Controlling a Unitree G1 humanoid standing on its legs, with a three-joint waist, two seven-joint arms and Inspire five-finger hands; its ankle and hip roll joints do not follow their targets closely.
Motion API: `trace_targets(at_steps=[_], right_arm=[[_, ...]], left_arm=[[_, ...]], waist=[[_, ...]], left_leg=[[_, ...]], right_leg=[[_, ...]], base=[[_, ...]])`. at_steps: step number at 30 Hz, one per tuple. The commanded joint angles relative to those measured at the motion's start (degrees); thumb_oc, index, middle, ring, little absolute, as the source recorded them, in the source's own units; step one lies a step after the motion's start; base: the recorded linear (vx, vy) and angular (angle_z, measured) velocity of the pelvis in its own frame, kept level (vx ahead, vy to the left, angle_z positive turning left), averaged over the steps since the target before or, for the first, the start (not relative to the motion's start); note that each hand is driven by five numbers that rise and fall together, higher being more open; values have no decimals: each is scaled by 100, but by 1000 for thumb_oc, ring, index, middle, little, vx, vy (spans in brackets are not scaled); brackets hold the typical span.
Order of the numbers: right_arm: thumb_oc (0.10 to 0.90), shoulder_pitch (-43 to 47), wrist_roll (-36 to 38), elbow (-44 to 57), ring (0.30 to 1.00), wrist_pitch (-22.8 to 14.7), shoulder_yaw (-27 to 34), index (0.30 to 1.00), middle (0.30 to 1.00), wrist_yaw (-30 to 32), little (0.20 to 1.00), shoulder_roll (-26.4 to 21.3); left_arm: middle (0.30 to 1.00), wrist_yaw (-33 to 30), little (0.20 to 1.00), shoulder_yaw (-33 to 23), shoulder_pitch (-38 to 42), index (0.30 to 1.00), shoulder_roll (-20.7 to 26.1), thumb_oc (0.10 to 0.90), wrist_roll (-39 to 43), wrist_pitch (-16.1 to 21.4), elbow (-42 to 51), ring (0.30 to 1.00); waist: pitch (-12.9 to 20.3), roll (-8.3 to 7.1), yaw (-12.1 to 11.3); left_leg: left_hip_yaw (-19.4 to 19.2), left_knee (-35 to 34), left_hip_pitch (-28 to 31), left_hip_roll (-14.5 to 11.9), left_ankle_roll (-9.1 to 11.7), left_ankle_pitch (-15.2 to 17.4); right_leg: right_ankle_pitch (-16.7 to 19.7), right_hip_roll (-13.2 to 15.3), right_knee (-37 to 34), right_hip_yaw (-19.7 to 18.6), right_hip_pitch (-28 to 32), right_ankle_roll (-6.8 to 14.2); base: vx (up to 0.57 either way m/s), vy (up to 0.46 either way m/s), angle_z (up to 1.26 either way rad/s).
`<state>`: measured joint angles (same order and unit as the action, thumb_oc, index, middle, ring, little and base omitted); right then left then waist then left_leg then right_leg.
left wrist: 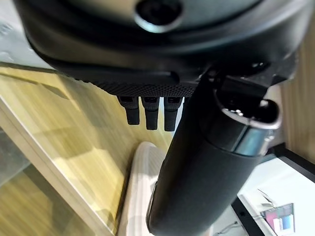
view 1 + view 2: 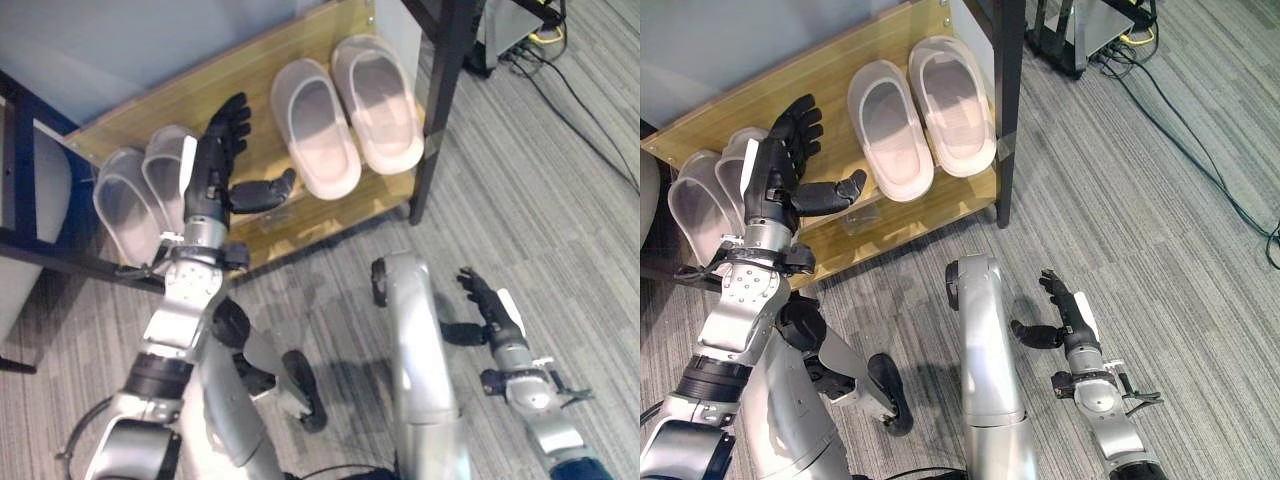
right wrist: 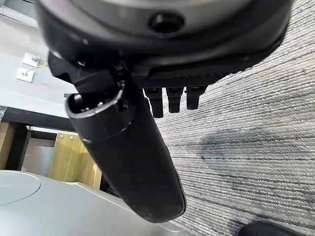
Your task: Arrange the slippers neatly on the shoe rack.
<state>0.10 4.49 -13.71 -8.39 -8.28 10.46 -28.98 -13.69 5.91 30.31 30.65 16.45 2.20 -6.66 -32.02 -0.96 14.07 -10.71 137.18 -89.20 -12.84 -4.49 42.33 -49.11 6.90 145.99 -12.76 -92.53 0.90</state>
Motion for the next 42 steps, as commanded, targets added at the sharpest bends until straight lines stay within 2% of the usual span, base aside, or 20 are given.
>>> trace_targets(at_steps=[1,10,18,28,37,42], right_arm=[[800,597,-103,627,900,-439,76,900,900,111,900,-310],[800,783,-95,447,900,-452,-104,900,900,118,900,-348],[800,934,-144,302,900,-451,-246,900,900,132,900,-363],[800,945,-258,205,900,-469,-348,900,900,81,900,-416],[800,869,-297,221,900,-500,-430,900,900,37,900,-542],[800,796,-324,316,900,-509,-358,900,900,13,900,-622]], left_arm=[[900,-277,900,-10,1060,900,393,800,-310,466,106,900],[900,-214,900,449,1622,900,107,800,-240,441,-376,900],[900,-125,900,777,1773,900,-91,800,53,388,-798,900],[900,-78,900,1058,1772,900,-297,800,358,435,-702,900],[900,-200,900,1236,2190,900,-287,800,508,560,-805,900],[900,-283,900,1217,2297,900,59,800,261,605,-716,900]], waist=[[222,-216,-195],[222,-296,-95],[222,-333,-85],[222,-348,-100],[222,-375,-71],[222,-357,-107]], left_leg=[[1113,-118,-75,309,567,-626],[1076,-105,-75,315,561,-621],[1069,-115,-75,306,571,-592],[1024,-88,-75,338,595,-493],[980,-51,-75,319,598,-461],[995,-22,-75,303,618,-438]], right_leg=[[2231,-41,-554,-780,257,-50],[2208,-59,-545,-870,257,-38],[2187,-79,-552,-871,257,-35],[2071,-108,-533,-833,257,-36],[2031,-93,-507,-781,257,-32],[2005,-69,-509,-742,257,-35]], base=[[0,0,0],[0,0,0],[0,0,0],[0,0,0],[0,0,0],[0,0,0]])
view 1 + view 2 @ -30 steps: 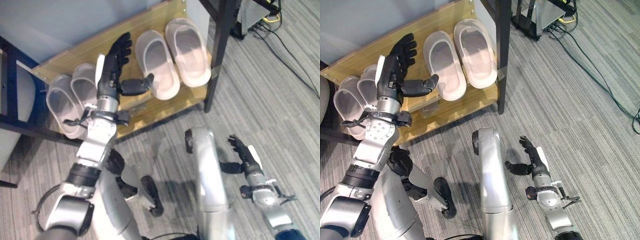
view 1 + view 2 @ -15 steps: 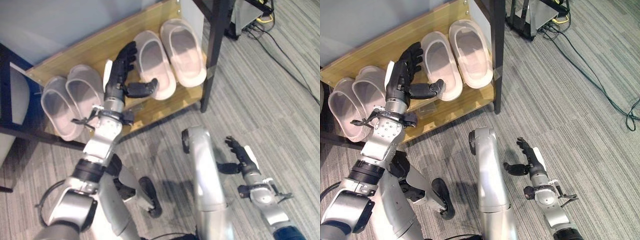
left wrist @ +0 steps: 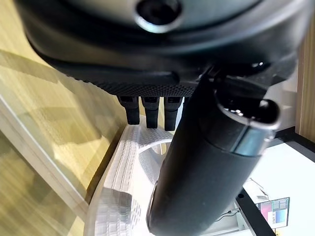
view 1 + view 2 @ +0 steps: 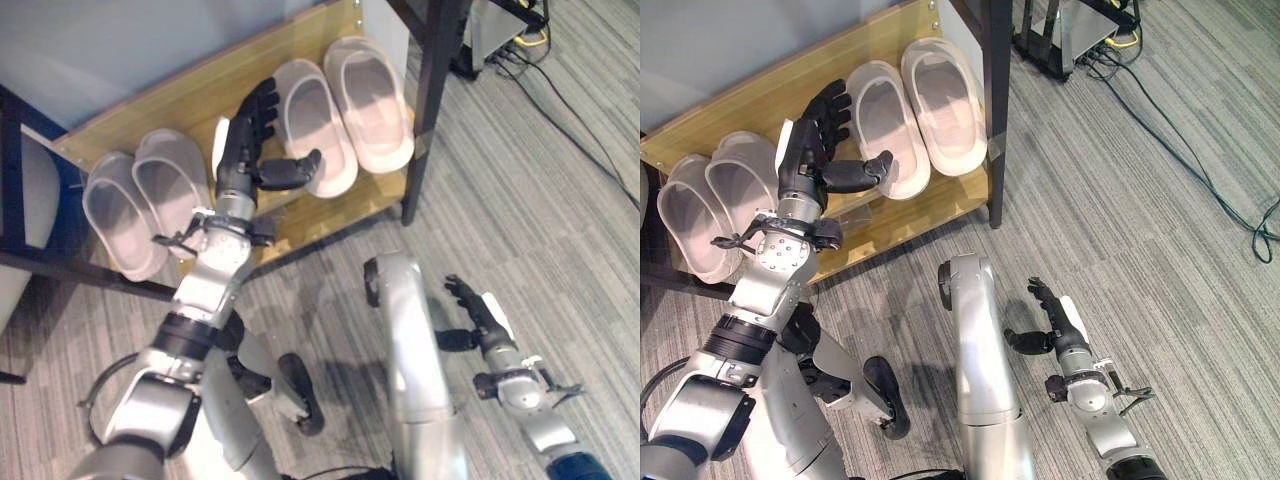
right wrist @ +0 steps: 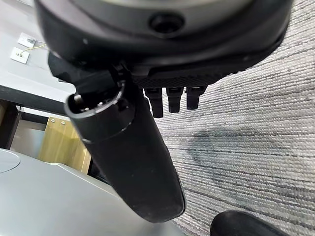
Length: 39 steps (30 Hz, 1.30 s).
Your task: Arrange the slippers neatly on the shoe rack.
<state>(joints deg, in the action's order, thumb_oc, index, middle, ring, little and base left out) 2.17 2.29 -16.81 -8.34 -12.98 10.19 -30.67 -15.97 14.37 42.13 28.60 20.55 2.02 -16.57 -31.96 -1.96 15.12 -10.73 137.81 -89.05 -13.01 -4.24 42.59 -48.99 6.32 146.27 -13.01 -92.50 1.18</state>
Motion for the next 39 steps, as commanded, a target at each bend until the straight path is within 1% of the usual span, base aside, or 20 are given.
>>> trace_targets(at_steps=[1,2,7,11,12,15,19,21,24,25,26,27,28,29,30,33,34,35,36,39], right_arm=[[800,563,-114,646,900,-521,133,900,900,33,900,-467],[800,476,-130,682,900,-522,217,900,900,23,900,-502],[800,273,-182,806,900,-527,410,900,900,-9,900,-530],[800,141,-212,880,900,-508,518,900,900,-52,900,-548],[800,92,-260,938,900,-517,576,900,900,-57,900,-573],[800,57,-272,978,900,-507,591,900,900,-73,900,-581],[800,-43,-309,1095,900,-537,672,900,900,-144,900,-651],[800,-38,-317,1107,900,-547,698,900,900,-148,900,-676],[800,313,-251,1066,900,-611,684,900,900,-97,900,-864],[800,536,-176,1084,900,-639,699,900,900,-67,900,-955],[800,542,-175,1082,900,-640,700,900,900,-67,900,-956],[800,655,-156,1095,900,-649,702,900,900,-59,900,-961],[800,897,-133,1127,900,-690,694,900,900,-36,900,-1033],[800,900,-133,1125,900,-692,694,900,900,-35,900,-1036],[800,960,-151,1140,900,-725,671,900,900,-15,900,-1077],[800,934,-151,1139,900,-790,593,900,900,22,900,-1155],[800,935,-151,1140,900,-790,594,900,900,22,900,-1156],[800,825,-164,1137,900,-821,553,900,900,19,900,-1165],[800,825,-164,1138,900,-821,556,900,900,18,900,-1166],[800,718,-244,943,900,-830,369,900,900,-2,900,-1133]], left_arm=[[900,-80,900,353,1122,900,358,800,-206,632,322,900],[900,-122,900,269,1105,900,554,800,-268,678,502,900],[900,-163,900,-95,762,900,898,800,-209,795,1300,900],[900,-158,900,-505,153,900,1189,800,-81,932,2208,900],[900,-141,900,-692,-173,900,1329,800,-22,994,2609,900],[900,-111,900,-800,-361,900,1367,800,4,978,2836,900],[900,116,900,-1125,-1328,900,1491,800,68,1015,3514,900],[900,160,900,-1170,-1497,900,1516,800,78,1006,3596,900],[900,414,900,-1121,-1872,900,1589,800,161,965,3628,900],[900,600,900,-980,-1987,900,1594,800,186,924,3495,900],[900,602,900,-981,-1979,900,1593,800,186,925,3492,900],[900,670,900,-929,-2056,900,1519,800,219,921,3420,900],[900,816,900,-804,-2158,900,1392,800,303,906,3169,900],[900,817,900,-802,-2152,900,1390,800,303,910,3164,900],[900,908,900,-721,-2341,900,1253,800,263,920,2947,900],[900,1061,900,-478,-2597,900,1039,800,218,1010,2471,900],[900,1062,900,-477,-2594,900,1038,800,218,1012,2469,900],[900,1146,900,-335,-2812,900,873,800,210,1054,2187,900],[900,1146,900,-334,-2808,900,872,800,209,1056,2184,900],[900,1311,900,-73,-3132,900,512,800,332,1055,1625,900]], waist=[[216,-248,-224],[216,-221,-243],[216,-157,-307],[216,-108,-397],[216,-82,-455],[216,-79,-471],[216,-88,-652],[216,-82,-692],[216,-8,-974],[216,122,-1098],[216,129,-1093],[216,191,-1123],[220,372,-1156],[221,389,-1149],[432,474,-1179],[686,490,-1193],[682,492,-1188],[824,488,-1193],[816,489,-1187],[1011,448,-1185]], left_leg=[[1010,-83,-90,319,602,-462],[1016,-65,-90,322,617,-456],[1045,5,-90,330,640,-430],[1076,42,-90,332,676,-379],[1113,30,-90,328,690,-360],[1140,31,-90,330,704,-335],[1282,-121,-90,346,767,-231],[1310,-206,-90,353,767,-248],[1156,-1342,-90,255,729,-401],[1173,-2147,-90,314,713,-718],[1171,-2180,-90,321,706,-750],[1214,-2519,-90,361,710,-927],[1357,-3163,-90,395,719,-1299],[1366,-3199,-90,405,714,-1335],[1366,-3871,24,355,714,-1583],[1184,-5300,815,197,748,-2000],[1180,-5347,833,205,743,-2041],[1023,-6269,1466,138,751,-2305],[1019,-6325,1491,148,747,-2352],[839,-7681,2468,182,762,-2754]], right_leg=[[1991,-15,-536,-713,255,-63],[1988,-8,-531,-696,255,-59],[1983,6,-495,-648,255,-60],[1959,25,-469,-597,255,-69],[1945,40,-469,-587,255,-74],[1962,37,-469,-586,255,-75],[2053,14,-594,-582,255,-127],[2087,19,-681,-552,255,-139],[2310,92,-1741,-301,262,-222],[2490,132,-2476,-45,435,-220],[2519,140,-2510,-35,439,-225],[2600,150,-2869,96,510,-229],[2729,268,-3646,465,625,-215],[2760,278,-3686,486,638,-222],[2864,418,-4439,783,776,-189],[3095,617,-5863,1152,1511,-134],[3131,622,-5906,1160,1528,-139],[3271,664,-6963,1391,2153,-120],[3312,669,-7014,1401,2178,-125],[3619,626,-8419,1681,3104,-36]], base=[[0,0,0],[0,0,0],[0,0,0],[0,0,0],[0,0,0],[5,11,0],[26,41,-2],[9,50,-3],[-169,144,-15],[-243,130,-28],[-249,108,-40],[-214,75,-35],[-218,75,-26],[-216,84,-12],[-128,24,1],[-126,-28,8],[-109,-69,5],[-77,-42,4],[-84,-71,6],[-9,-33,6]])
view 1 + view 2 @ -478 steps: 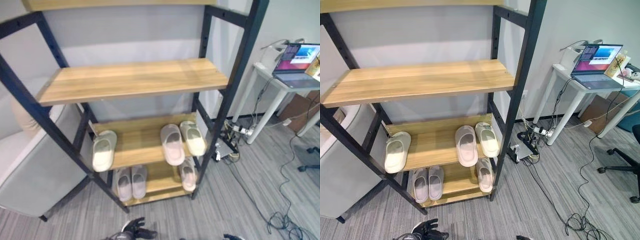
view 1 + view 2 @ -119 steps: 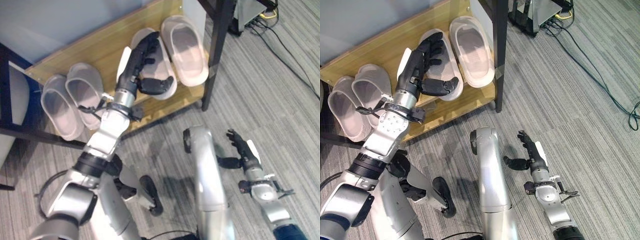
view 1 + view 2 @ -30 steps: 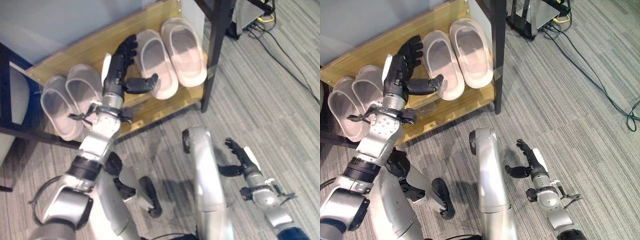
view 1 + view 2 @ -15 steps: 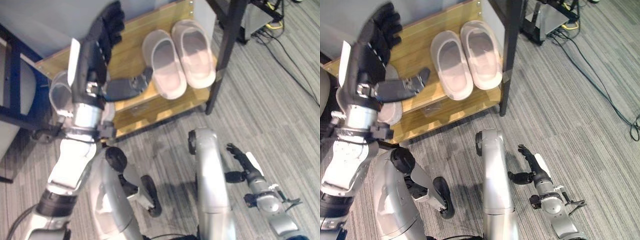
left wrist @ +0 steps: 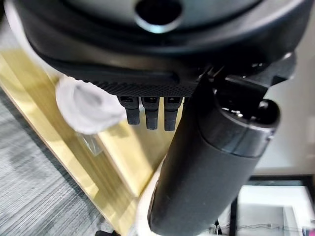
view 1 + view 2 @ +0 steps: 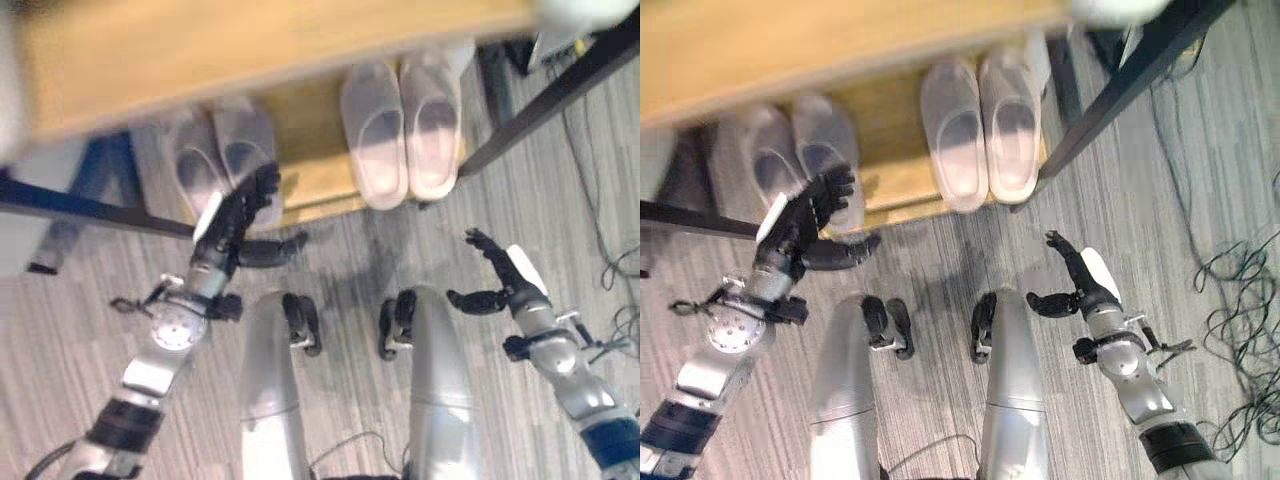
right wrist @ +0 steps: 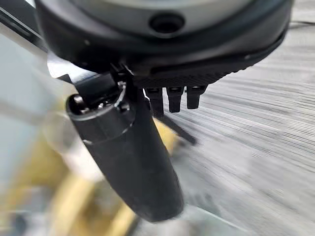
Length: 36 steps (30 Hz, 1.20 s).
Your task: Arrange the slippers neatly on the shoe rack.
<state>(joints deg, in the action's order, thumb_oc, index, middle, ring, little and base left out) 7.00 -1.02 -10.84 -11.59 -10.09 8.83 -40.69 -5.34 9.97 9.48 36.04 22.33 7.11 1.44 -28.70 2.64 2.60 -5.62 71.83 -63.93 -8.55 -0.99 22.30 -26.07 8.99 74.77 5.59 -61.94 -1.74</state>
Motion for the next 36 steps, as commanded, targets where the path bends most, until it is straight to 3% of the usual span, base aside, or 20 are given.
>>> trace_targets(at_steps=[1,2,3,4,9,10,11,15,21,23,29,36], right_arm=[[800,123,-68,84,900,-460,-131,900,900,47,900,-156],[800,120,-72,78,900,-463,-140,900,900,50,900,-157],[800,-5,-182,-133,900,-421,-341,900,900,-69,900,-123],[800,-5,-184,-137,900,-424,-345,900,900,-67,900,-123],[800,-424,-413,-513,900,-341,-595,900,900,-396,900,78],[800,-424,-413,-513,900,-341,-595,900,900,-396,900,78],[800,-547,-489,-661,900,-352,-728,900,900,-483,900,254],[800,-713,-472,-826,900,-409,-921,900,900,-635,900,773],[800,-793,-439,-690,900,-474,-1079,900,900,-846,900,1106],[800,-825,-426,-567,900,-467,-1156,900,900,-949,900,1264],[800,-957,-123,-148,900,-418,-1190,900,900,-1122,900,1449],[800,-1053,242,586,900,-451,-1186,900,900,-1334,900,1300]], left_arm=[[900,456,900,587,-168,900,-443,800,330,501,-515,900],[900,460,900,586,-179,900,-448,800,330,507,-518,900],[900,584,900,700,-422,900,-612,800,376,497,-875,900],[900,586,900,701,-423,900,-615,800,375,504,-881,900],[900,642,900,880,-965,900,-907,800,-420,531,-1845,900],[900,642,900,880,-965,900,-907,800,-420,531,-1845,900],[900,599,900,894,-1126,900,-1118,800,-693,538,-2335,900],[900,408,900,866,-1415,900,-1435,800,-1479,508,-3310,900],[900,303,900,755,-1662,900,-1694,800,-2336,370,-4176,900],[900,229,900,675,-1713,900,-1893,800,-2758,244,-4862,900],[900,-55,900,390,-1663,900,-2236,800,-3096,47,-6118,900],[900,-108,900,274,-1676,900,-2355,800,-3260,-14,-6555,900]], waist=[[821,-46,61],[794,-46,70],[972,-72,39],[937,-80,44],[1352,-144,-66],[1352,-144,-66],[1514,-177,-66],[1908,-232,-120],[2332,-288,-221],[2517,-313,-257],[2704,-375,-290],[2772,-416,-324]], left_leg=[[261,-2065,776,-194,441,-1062],[256,-2132,852,-188,442,-1093],[96,-3328,1725,-118,421,-1607],[85,-3404,1807,-109,422,-1645],[-59,-5538,3876,165,600,-2223],[-59,-5538,3876,165,600,-2223],[-127,-6143,4485,213,663,-2363],[-260,-7053,5476,275,750,-2621],[-366,-7629,6185,377,747,-2668],[-374,-7683,6362,400,761,-2630],[-402,-7683,6551,377,827,-2577],[-425,-7683,6774,338,837,-2491]], right_leg=[[1617,304,-2195,20,811,339],[1647,303,-2256,29,885,340],[2092,261,-3283,219,1669,369],[2122,261,-3343,221,1741,370],[2561,126,-5275,582,3706,654],[2561,126,-5275,582,3706,654],[2648,34,-5768,622,4247,751],[2794,-130,-6596,693,5165,902],[2812,-254,-7197,747,5914,996],[2800,-296,-7408,767,6183,986],[2787,-326,-7622,832,6504,977],[2745,-342,-7689,831,6717,953]], base=[[32,-29,3],[0,0,0],[-35,-13,3],[27,-31,5],[210,-34,12],[198,-41,5],[177,-33,6],[169,-45,2],[112,-17,2],[69,1,7],[24,4,16],[25,1,-2]])
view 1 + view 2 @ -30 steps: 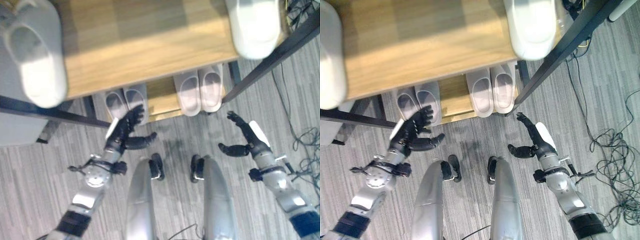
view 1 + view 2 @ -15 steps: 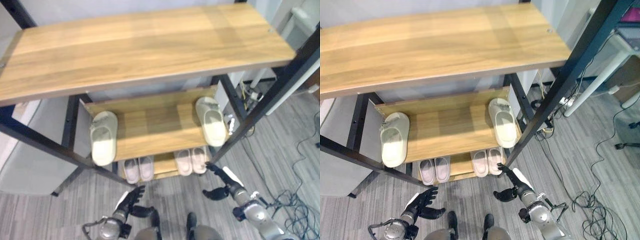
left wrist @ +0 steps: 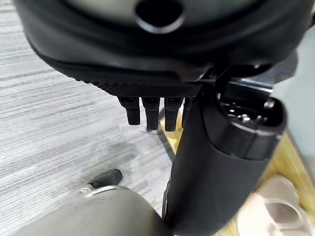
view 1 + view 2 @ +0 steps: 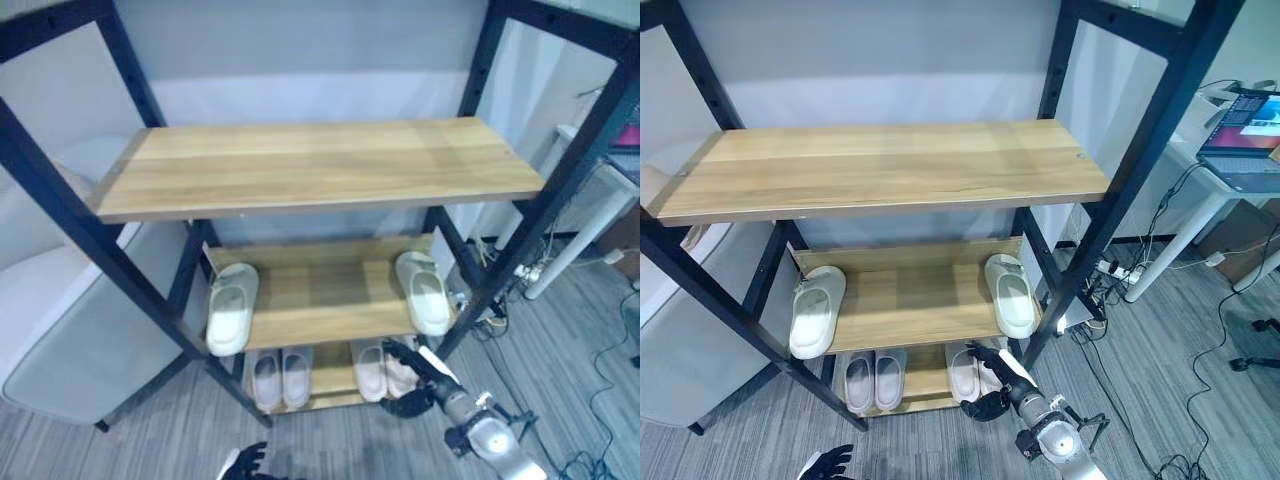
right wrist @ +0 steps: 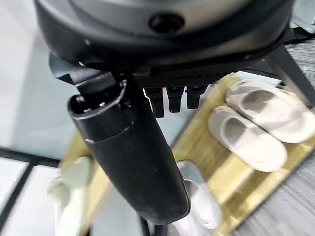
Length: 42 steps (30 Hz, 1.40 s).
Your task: Arrange the slippers neatly on the shoe rack.
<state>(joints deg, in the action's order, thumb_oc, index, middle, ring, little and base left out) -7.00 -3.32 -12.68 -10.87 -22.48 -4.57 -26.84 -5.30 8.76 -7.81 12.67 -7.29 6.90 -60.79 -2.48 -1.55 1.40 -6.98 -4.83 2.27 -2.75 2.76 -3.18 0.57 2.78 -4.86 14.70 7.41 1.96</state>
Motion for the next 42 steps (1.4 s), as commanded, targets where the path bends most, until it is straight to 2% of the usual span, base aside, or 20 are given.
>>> trace_targets(at_steps=[1,6,8,11,12,13,14,18,24,27,33,42], right_arm=[[800,375,643,1019,900,-564,69,900,900,-38,900,-128],[800,598,658,1783,900,-681,309,900,900,133,900,-308],[800,724,393,1925,900,-713,403,900,900,290,900,-389],[800,1240,-590,1951,900,-739,536,900,900,789,900,-643],[800,1256,-608,1943,900,-740,529,900,900,806,900,-642],[800,1257,-608,1939,900,-741,525,900,900,807,900,-641],[800,1581,-1073,1860,900,-709,563,900,900,1025,900,-808],[800,2502,-1810,1130,900,-474,377,900,900,1606,900,-970],[800,3352,-2288,24,900,-209,87,900,900,2043,900,-1093],[800,3913,-2505,-777,900,11,-195,900,900,2166,900,-1169],[800,4599,-2881,-1764,900,282,-609,900,900,2269,900,-1270],[800,5071,-3200,-2208,900,485,-934,900,900,2184,900,-1693]], left_arm=[[900,-109,900,382,46,900,-61,800,-299,10,-393,900],[900,-105,900,414,31,900,-152,800,-299,9,-409,900],[900,-120,900,429,29,900,-183,800,-303,6,-410,900],[900,-128,900,474,5,900,-213,800,-362,17,-394,900],[900,-128,900,470,15,900,-217,800,-362,16,-392,900],[900,-128,900,468,14,900,-218,800,-362,16,-395,900],[900,-130,900,521,-13,900,-191,800,-396,35,-369,900],[900,-153,900,676,43,900,-118,800,-394,37,-315,900],[900,-183,900,780,101,900,-8,800,-332,45,-300,900],[900,-177,900,895,137,900,58,800,-304,56,-335,900],[900,-202,900,975,202,900,109,800,-244,59,-411,900],[900,-222,900,972,336,900,119,800,-183,41,-496,900]], waist=[[178,-5,-205],[204,-7,-216],[199,1,-219],[223,-24,-288],[206,-22,-287],[219,-21,-285],[235,-54,-351],[205,-135,-502],[167,-255,-692],[138,-335,-802],[104,-436,-887],[45,-499,-842]], left_leg=[[-300,-17,195,-252,466,77],[-314,-17,262,-272,449,64],[-318,-17,280,-277,443,78],[-294,-17,311,-278,434,171],[-302,-17,278,-275,422,102],[-294,-17,304,-277,433,166],[-273,-17,299,-277,422,180],[-233,-17,260,-267,406,206],[-154,-17,186,-245,398,217],[-106,-17,129,-223,398,218],[-33,-17,73,-177,392,233],[35,-17,-87,-141,402,218]], right_leg=[[67,272,268,-87,-187,575],[109,280,238,-87,-133,566],[112,289,244,-98,-135,568],[78,291,203,-79,-87,604],[128,297,223,-73,-128,590],[83,292,205,-80,-96,604],[90,295,196,-57,-88,613],[103,320,185,0,-103,635],[127,343,172,67,-126,649],[133,363,178,107,-150,649],[160,390,166,167,-188,659],[178,445,200,209,-328,666]], base=[[0,0,0],[28,8,1],[0,0,0],[37,18,-1],[0,0,0],[0,0,0],[61,29,1],[14,27,-2],[10,15,6],[8,22,11],[13,18,9],[-2,13,6]])
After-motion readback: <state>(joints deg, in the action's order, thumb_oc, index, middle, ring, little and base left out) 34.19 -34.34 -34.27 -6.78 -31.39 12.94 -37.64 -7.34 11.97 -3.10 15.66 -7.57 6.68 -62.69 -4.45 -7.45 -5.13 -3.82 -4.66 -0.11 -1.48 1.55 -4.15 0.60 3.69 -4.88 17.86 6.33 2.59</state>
